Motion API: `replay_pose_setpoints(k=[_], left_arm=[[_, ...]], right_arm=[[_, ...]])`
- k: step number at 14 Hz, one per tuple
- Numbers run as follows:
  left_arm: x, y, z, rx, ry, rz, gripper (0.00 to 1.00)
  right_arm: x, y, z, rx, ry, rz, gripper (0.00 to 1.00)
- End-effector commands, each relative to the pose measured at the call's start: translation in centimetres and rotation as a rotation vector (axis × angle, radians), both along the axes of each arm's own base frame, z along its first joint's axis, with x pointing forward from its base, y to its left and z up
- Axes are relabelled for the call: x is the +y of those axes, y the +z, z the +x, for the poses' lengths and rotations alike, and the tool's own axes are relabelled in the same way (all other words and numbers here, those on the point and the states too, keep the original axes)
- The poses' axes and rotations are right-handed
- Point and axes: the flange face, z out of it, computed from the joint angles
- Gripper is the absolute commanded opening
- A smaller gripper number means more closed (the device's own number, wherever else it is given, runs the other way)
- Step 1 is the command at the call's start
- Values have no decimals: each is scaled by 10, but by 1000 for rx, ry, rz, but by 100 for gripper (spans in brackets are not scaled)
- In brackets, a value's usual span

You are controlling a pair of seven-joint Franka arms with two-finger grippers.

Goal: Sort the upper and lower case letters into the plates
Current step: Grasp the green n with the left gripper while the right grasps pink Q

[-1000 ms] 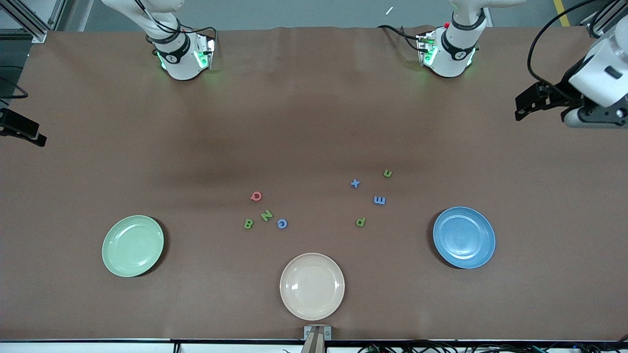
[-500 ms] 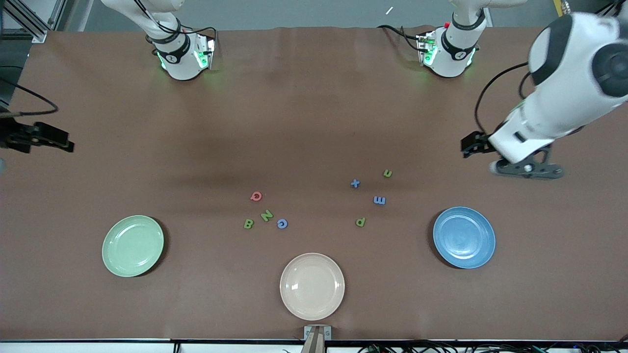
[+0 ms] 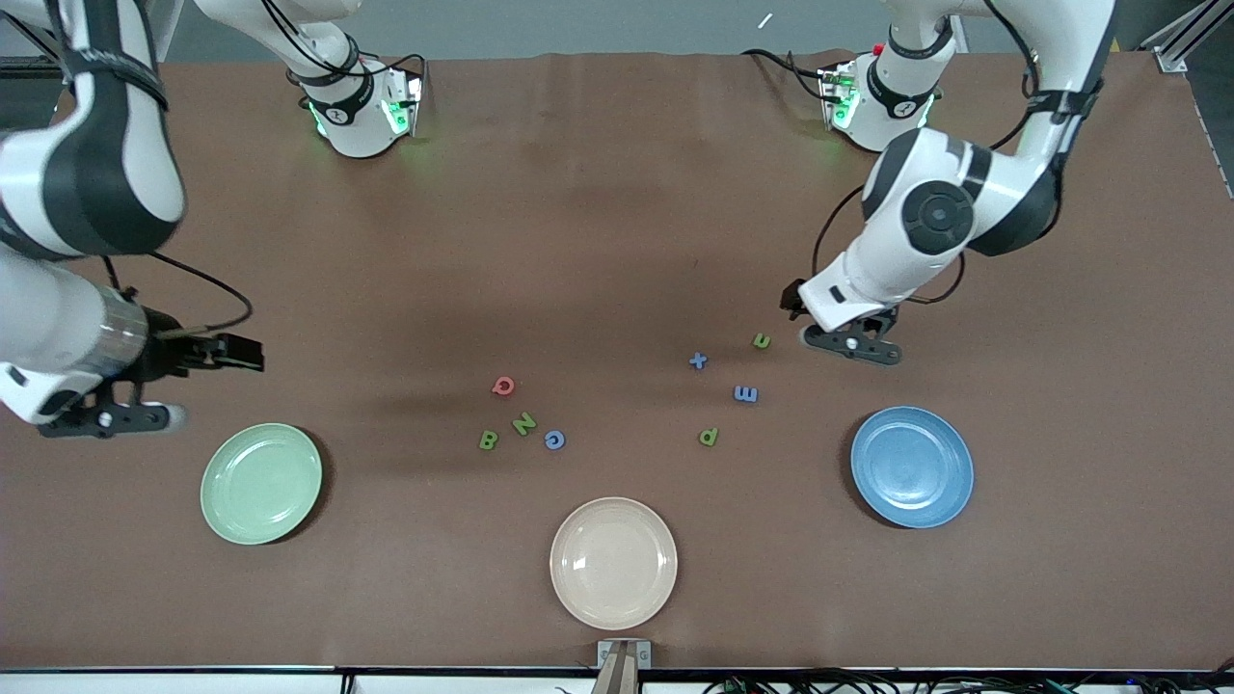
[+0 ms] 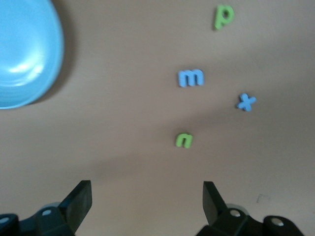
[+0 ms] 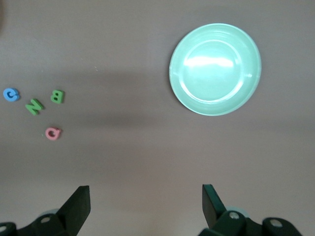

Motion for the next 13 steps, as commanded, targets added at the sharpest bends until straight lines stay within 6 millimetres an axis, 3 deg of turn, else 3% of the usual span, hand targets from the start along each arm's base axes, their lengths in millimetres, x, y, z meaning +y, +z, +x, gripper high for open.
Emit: replay_pose_setpoints(k=[1,4,9,10,13], left_arm=[[-16,-25,-9,-6,-20,-13,92],[-45,-64,-26,-40,-151,23,85],[-49,-114,-29,-21,-191,22,74],[-49,-119,-31,-16,-201,29,68],[-49,-130,-32,1,-200,29,67]], right_arm=[[45,-33,-2,5,-64,-1,100],[103,-81,-17,-2,-182,-25,100],[163,-165,-33,-44,-284,-30,100],[172,-183,-34,-47,-299,-32,100],[200,-224,-48,-59,-339,-34,100]])
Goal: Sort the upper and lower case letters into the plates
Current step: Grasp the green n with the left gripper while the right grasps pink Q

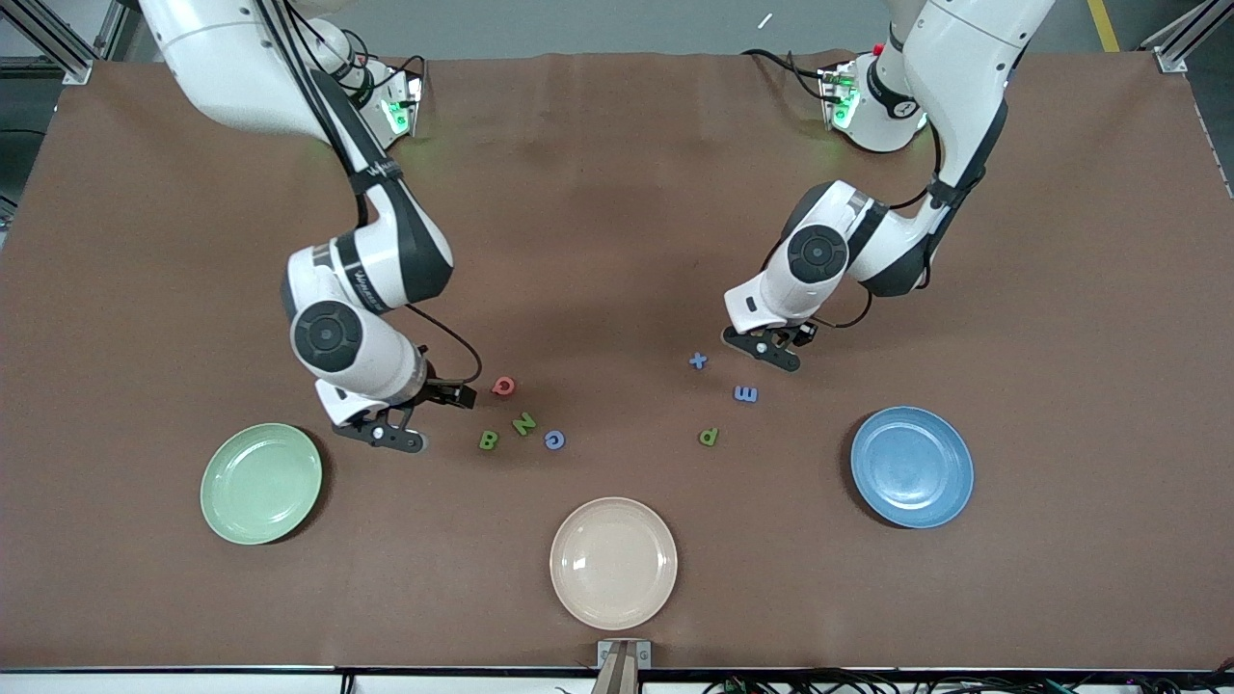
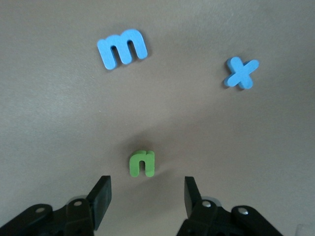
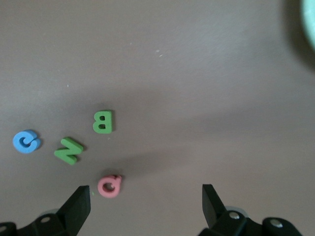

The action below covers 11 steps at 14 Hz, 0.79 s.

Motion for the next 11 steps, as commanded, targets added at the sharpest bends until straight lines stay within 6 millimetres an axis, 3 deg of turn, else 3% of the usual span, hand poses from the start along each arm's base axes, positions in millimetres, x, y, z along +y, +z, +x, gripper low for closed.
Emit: replay_pose_setpoints(k=[1,4,11], left_arm=[[-2,-6,-1,-11,-12,0,66],[-2,-11,0,-4,-11,0,62],[4,-22,5,10,5,4,57]], right_arm=[[30,-31,-18,-10,-58,2,100],[50,-59,-31,9,-66,-11,100],[62,-98,-50,-10,-86,-4,100]])
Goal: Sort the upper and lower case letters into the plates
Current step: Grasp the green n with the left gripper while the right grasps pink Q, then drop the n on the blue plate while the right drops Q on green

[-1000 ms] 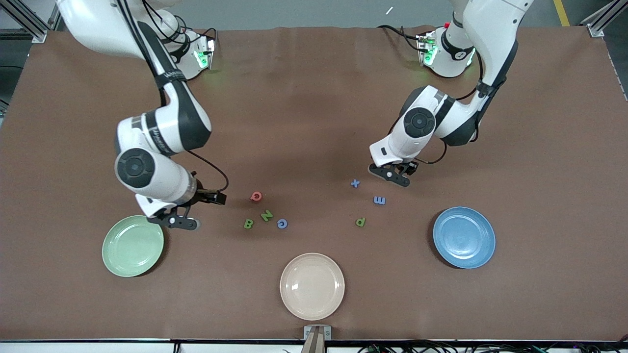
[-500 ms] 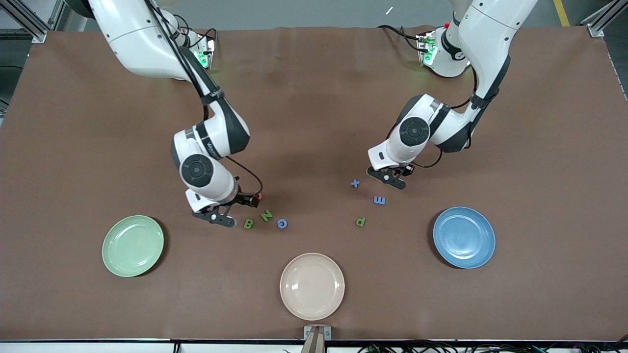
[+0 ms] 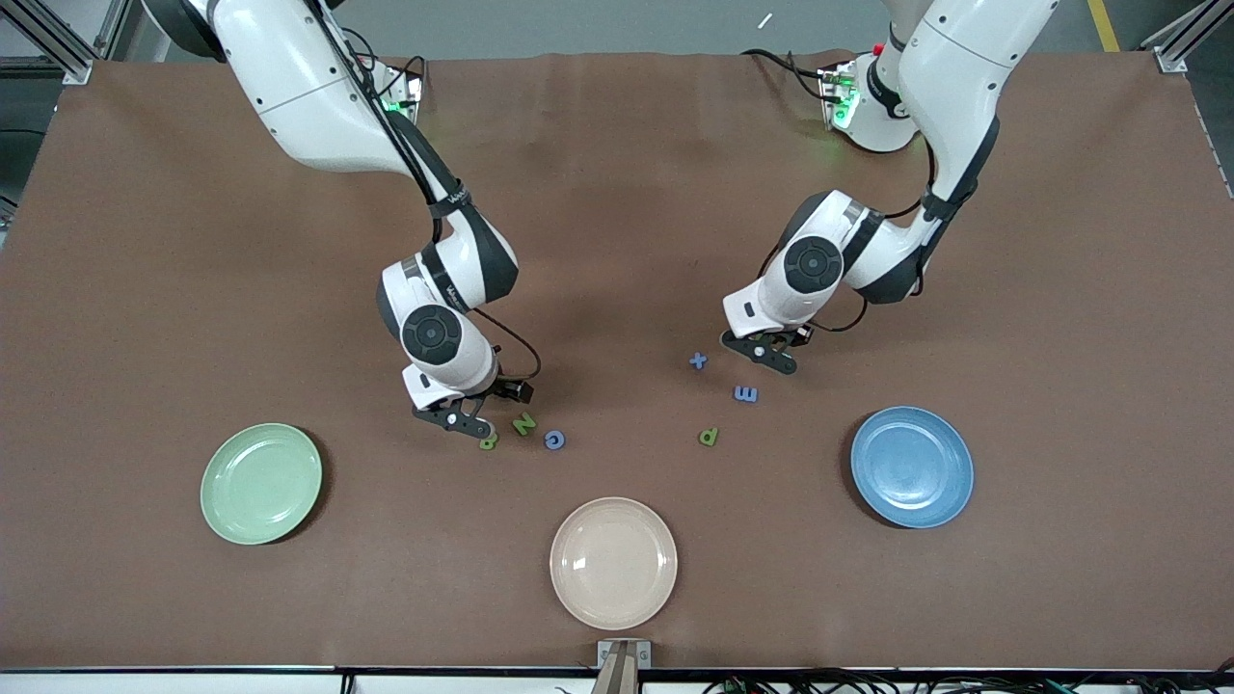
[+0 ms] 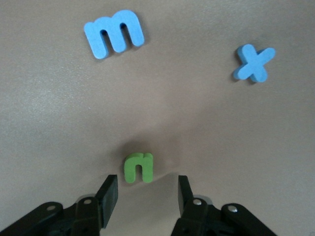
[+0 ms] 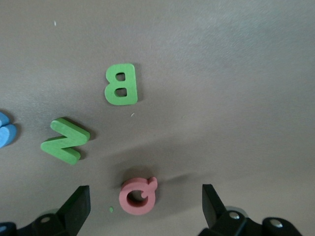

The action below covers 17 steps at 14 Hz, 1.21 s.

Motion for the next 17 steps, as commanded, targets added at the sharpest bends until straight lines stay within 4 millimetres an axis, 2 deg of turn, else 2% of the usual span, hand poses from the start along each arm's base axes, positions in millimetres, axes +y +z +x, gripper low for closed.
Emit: replay_pose_setpoints(k=[1,4,7,8,10,11,13,16,17], left_arm=[[3,-5,6,-11,2,4,57],[-3,-8,11,-13,8,0,53],[-8,-9,10,-11,36,3,40],[-9,-12,12,-10,46,1,34],[-9,-10,13,-14,52,2,7],[-5,-6,16,-17,59,4,1],[8,17,28,-42,83,9,1],[44,72,78,-72,154,31,1],[47,86,90,-71,166,39,1]], right_arm=[[1,-7,-12,-1,-36,3,99],[4,-10,-16,-1,-55,1,94],[8,-12,-18,-1,-49,1,80],[8,-12,-18,-1,-49,1,74],[8,-12,-18,-1,-49,1,61],[8,-12,-18,0,-49,0,55],[7,-12,-18,1,-50,0,42],[4,-11,-17,4,-53,-2,24],[3,-10,-16,4,-56,-2,20]])
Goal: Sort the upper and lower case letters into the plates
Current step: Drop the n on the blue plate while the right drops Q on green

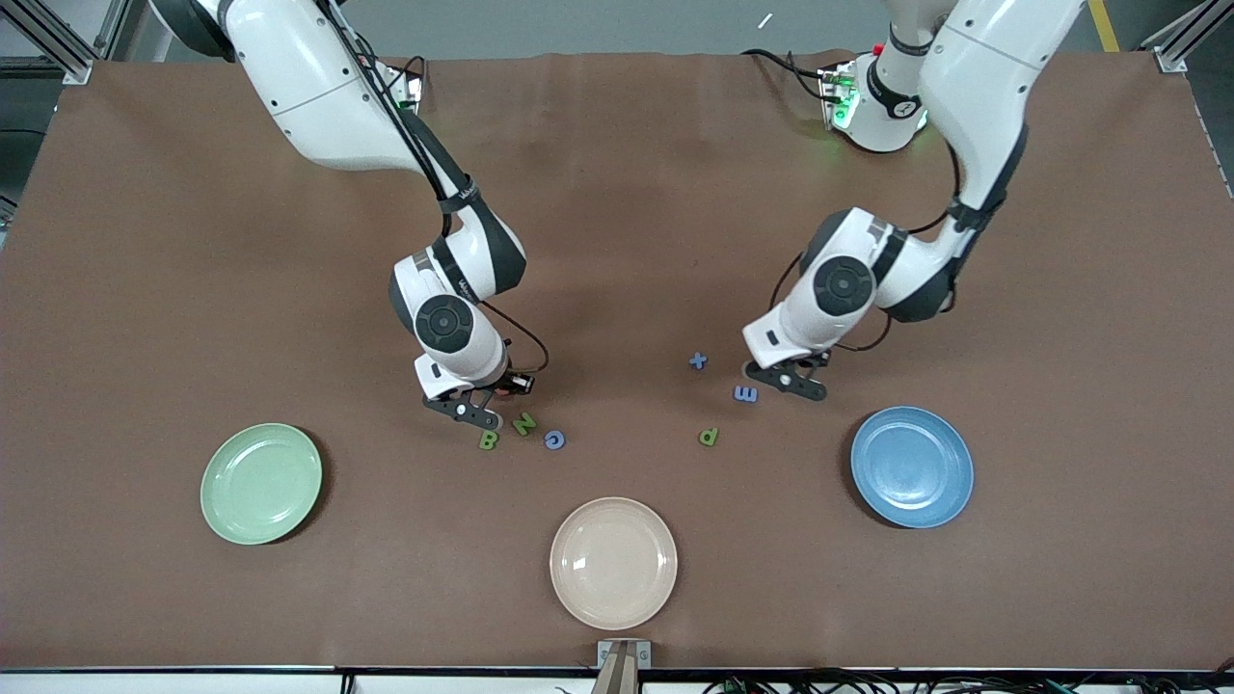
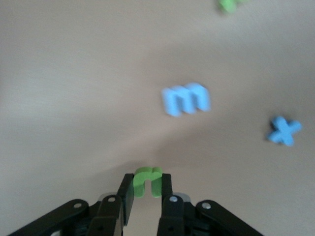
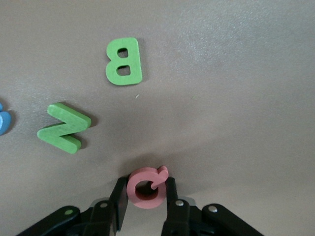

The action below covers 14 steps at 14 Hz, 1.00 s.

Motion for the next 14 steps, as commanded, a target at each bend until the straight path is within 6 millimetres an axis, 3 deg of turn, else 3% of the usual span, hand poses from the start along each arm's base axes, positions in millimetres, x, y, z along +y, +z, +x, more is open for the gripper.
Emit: replay_pose_setpoints(k=[1,3,6,8,11,14], left_arm=[[16,50,32,-4,36,42,1],[33,63,50,-17,68,57,1],[84,63,73,-25,134,58,1],[107,59,79,-15,126,54,1],[170,41,92,2,166,41,1],[181,33,97,-8,169,40,2]], right_arm=[[-9,1,-1,10,-28,-5,18],[-18,14,10,6,-11,-18,15],[-71,57,54,6,88,-85,13],[-119,75,81,11,173,-124,13],[-206,88,112,0,292,-141,13],[-288,78,126,5,365,-130,15]])
